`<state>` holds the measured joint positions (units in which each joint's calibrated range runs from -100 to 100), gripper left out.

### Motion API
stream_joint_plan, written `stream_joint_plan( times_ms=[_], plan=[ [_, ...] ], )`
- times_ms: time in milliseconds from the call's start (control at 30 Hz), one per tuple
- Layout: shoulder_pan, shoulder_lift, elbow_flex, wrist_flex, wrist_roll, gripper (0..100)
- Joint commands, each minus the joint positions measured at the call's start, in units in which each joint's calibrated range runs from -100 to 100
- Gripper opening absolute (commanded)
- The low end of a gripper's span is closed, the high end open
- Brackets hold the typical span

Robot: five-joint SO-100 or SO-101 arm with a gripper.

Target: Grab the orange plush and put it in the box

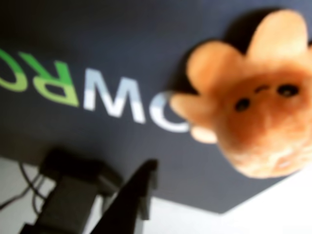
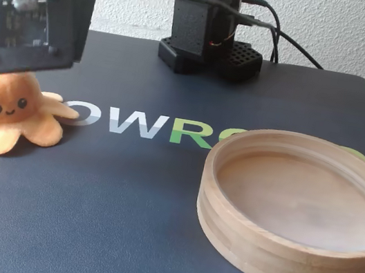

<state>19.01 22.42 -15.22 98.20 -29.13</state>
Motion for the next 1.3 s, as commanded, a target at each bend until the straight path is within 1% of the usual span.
stream_joint_plan(
  times_ms=[0, 200, 400, 600, 700, 967, 1133, 1267],
  plan=[
    [1.5, -0.4, 1.4, 0.9, 0.1, 66],
    [1.9, -0.3, 1.8, -0.4, 0.1, 63],
    [4.3, -0.3, 5.2, -7.2, 2.7, 52],
    [4.2, -0.3, 5.6, -8.4, 2.8, 46],
    [4.0, -0.1, 5.8, -9.6, 2.8, 39],
    [4.2, 3.0, 4.8, -9.9, 2.8, 13],
    [3.9, 2.5, 4.8, -9.9, 2.7, 1],
    [3.3, 2.5, 3.8, -10.1, 2.8, 1]
  ],
)
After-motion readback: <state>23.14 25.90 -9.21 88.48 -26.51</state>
